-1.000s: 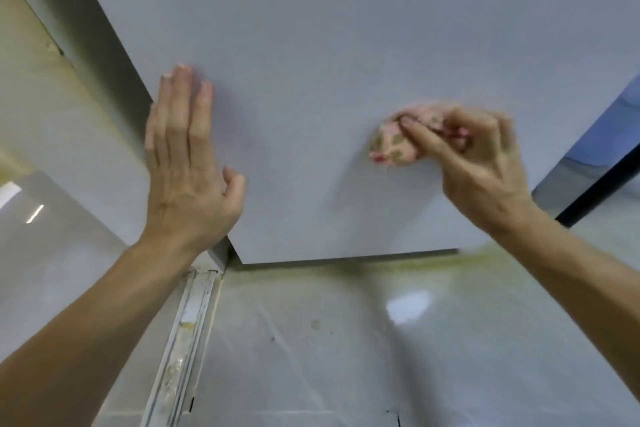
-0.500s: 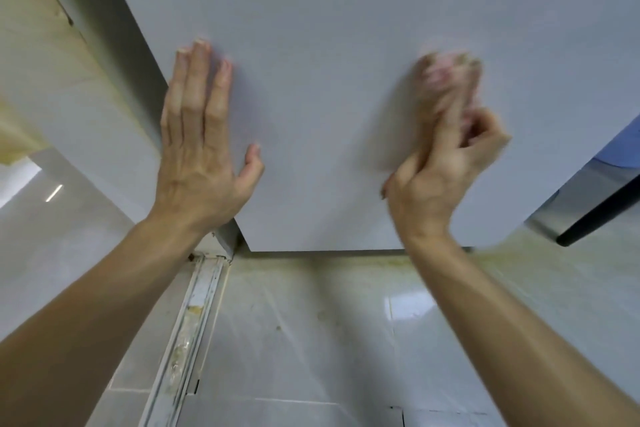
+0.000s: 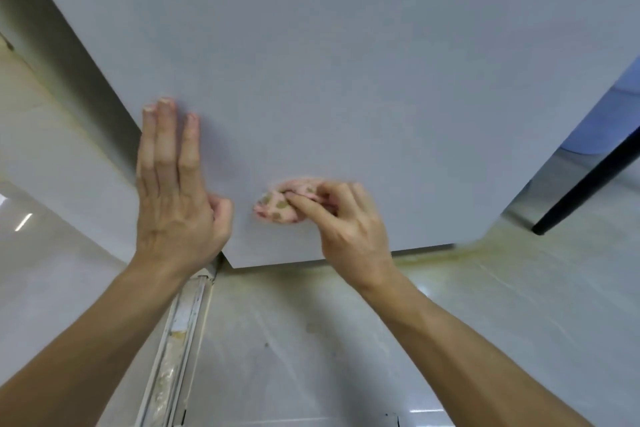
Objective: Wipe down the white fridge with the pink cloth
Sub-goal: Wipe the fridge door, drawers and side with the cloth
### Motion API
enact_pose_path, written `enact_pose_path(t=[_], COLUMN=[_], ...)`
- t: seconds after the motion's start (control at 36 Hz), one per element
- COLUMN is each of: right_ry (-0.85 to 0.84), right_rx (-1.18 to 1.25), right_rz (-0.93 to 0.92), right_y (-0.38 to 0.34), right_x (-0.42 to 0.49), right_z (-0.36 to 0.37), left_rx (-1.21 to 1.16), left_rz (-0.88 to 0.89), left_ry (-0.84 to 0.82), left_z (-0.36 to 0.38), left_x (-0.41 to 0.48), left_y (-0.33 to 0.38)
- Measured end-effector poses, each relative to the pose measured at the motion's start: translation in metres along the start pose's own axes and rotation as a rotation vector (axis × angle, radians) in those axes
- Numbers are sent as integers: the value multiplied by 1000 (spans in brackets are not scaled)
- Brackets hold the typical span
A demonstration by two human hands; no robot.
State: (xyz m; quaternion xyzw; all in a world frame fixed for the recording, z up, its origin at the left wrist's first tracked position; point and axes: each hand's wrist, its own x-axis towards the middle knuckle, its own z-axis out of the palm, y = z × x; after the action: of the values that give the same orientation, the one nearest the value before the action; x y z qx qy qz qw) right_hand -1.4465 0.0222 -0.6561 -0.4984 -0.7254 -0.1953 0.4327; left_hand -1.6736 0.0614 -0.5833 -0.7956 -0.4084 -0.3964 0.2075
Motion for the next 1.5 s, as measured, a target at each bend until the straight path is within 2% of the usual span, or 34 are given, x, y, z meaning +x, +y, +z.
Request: enact_pose_path(t=[0.22, 0.31, 0.39, 0.44, 0.56, 0.67, 0.83, 0.92, 0.97, 1.06, 1.17, 1.28, 1.36, 1.5], right_ry=[76, 278, 533, 572, 505, 386, 168, -6, -50, -143, -209, -200, -158, 50], right_rx=[-6, 140, 76, 53, 40, 91, 297, 438, 446, 402, 307, 195, 172, 160], right_rz=[549, 823, 1186, 1272, 1242, 1079, 956, 871, 854, 680, 574, 672, 863, 1170], right_y=[73, 74, 88, 91, 76, 26, -48, -81, -97, -112, -101, -56, -20, 39], right_x=[-34, -21, -9, -5, -15, -30, -37, -29, -23, -17, -24, -47, -64, -81], right_z=[-78, -89, -88, -83, -60, -25, 29, 53, 68, 82, 81, 49, 24, -15], left_rx=[11, 13, 18, 21, 12, 6, -49, -48, -50, -64, -57, -52, -23, -38], left_rz=[2, -5, -3, -7, -18, -22, -21, -32, -36, -78, -97, -88, -82, -50], left_ry=[47, 38, 26, 14, -4, -10, -5, -28, -26, -21, -30, -23, -24, -26], left_z=[17, 17, 15, 13, 12, 11, 10, 10, 11, 11, 13, 15, 17, 25], left_x=[1, 1, 0, -1, -1, -1, -9, -17, -20, -25, -34, -31, -32, -31], left_y=[9, 7, 2, 2, 5, 5, 0, -6, -8, -7, -8, -5, -4, 9])
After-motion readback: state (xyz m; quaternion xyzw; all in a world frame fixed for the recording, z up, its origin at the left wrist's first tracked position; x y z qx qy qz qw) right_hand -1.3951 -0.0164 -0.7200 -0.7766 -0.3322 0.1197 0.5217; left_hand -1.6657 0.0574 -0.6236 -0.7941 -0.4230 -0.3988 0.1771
